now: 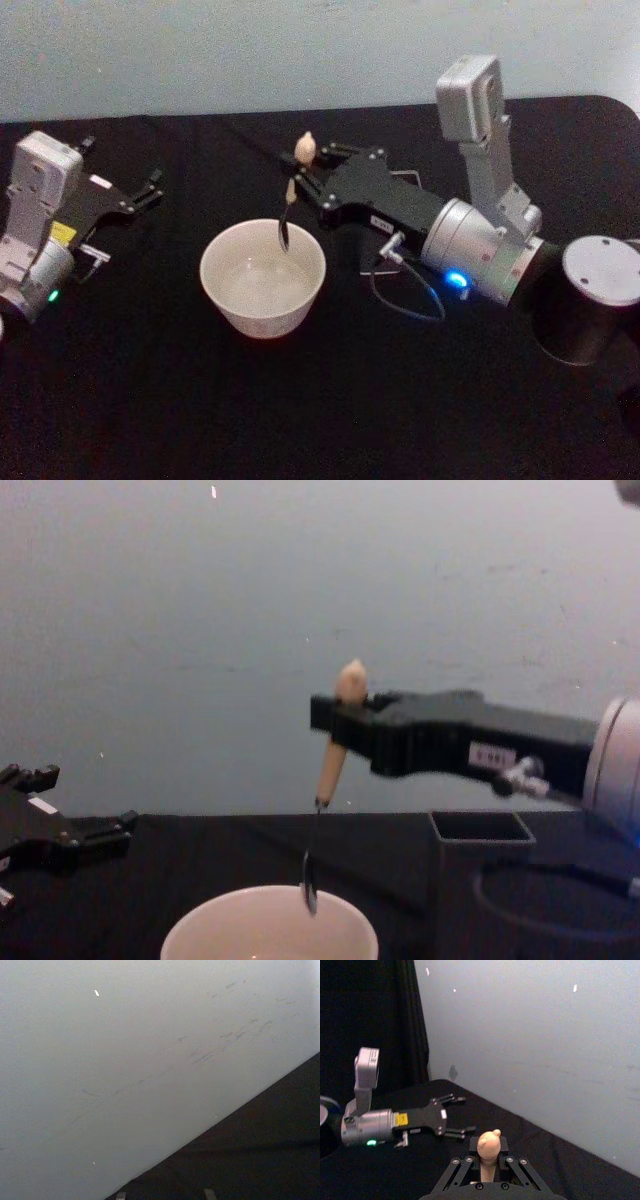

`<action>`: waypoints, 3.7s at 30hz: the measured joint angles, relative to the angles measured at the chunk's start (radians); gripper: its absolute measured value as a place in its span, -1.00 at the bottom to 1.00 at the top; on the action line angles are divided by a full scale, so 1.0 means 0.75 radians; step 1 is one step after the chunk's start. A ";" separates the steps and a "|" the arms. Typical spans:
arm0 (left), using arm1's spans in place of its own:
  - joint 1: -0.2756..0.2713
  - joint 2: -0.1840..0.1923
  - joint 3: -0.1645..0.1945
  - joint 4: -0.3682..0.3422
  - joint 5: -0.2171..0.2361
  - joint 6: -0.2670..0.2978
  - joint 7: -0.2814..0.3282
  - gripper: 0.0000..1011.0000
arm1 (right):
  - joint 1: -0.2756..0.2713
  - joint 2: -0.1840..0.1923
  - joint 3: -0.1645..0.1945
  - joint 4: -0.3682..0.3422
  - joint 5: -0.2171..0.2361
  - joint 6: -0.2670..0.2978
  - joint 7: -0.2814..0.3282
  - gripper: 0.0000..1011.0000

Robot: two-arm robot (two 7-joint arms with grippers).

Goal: Pick up the stirring spoon with one hand, stir inside the cup, then place it back in its original position.

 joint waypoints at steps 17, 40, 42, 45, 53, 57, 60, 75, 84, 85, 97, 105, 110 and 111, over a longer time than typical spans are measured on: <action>0.000 0.000 0.000 0.000 0.000 0.000 0.000 0.98 | -0.020 -0.008 -0.064 0.083 -0.066 -0.039 0.039 -0.61; 0.000 0.000 0.000 0.000 0.000 0.000 0.000 0.98 | -0.019 -0.049 -0.075 0.144 -0.146 -0.065 0.044 -0.61; 0.000 0.000 0.000 0.000 0.000 0.000 0.000 0.98 | -0.020 -0.051 -0.071 0.145 -0.150 -0.065 0.043 -0.61; 0.000 0.000 0.000 0.000 0.000 0.000 0.000 0.98 | -0.023 -0.051 -0.063 0.145 -0.152 -0.065 0.042 -0.61; 0.000 0.000 0.000 0.000 0.000 0.000 0.000 0.98 | -0.040 -0.033 -0.038 0.124 -0.152 -0.066 0.047 -0.61; 0.000 0.000 0.000 0.000 0.000 0.000 0.000 0.98 | -0.055 -0.017 -0.024 0.106 -0.143 -0.066 0.055 -0.61; 0.000 0.000 0.000 0.000 0.000 0.000 0.000 0.98 | -0.066 -0.002 -0.016 0.089 -0.132 -0.066 0.063 -0.61; 0.000 0.000 0.000 0.000 0.000 0.000 0.000 0.98 | -0.103 0.038 -0.029 0.030 -0.110 -0.065 0.094 -0.61; 0.000 0.000 0.000 0.000 0.000 0.000 0.000 0.98 | -0.096 0.025 -0.067 0.031 -0.113 -0.062 0.100 -0.61; 0.000 0.000 0.000 0.000 0.000 0.000 0.000 0.98 | -0.092 0.020 -0.073 0.035 -0.117 -0.062 0.100 -0.61; 0.000 0.000 0.000 0.000 0.000 0.000 0.000 0.98 | -0.036 -0.055 -0.096 0.113 -0.162 -0.063 0.053 -0.61; 0.000 0.000 0.000 0.000 0.000 0.000 0.000 0.98 | -0.007 -0.094 -0.083 0.159 -0.182 -0.066 0.027 -0.61; 0.000 0.000 0.000 0.000 0.000 0.000 0.000 0.98 | -0.001 -0.102 -0.067 0.175 -0.192 -0.066 0.018 -0.61; 0.000 0.000 0.000 0.000 0.000 0.000 0.000 0.98 | -0.001 -0.101 -0.065 0.176 -0.194 -0.066 0.018 -0.61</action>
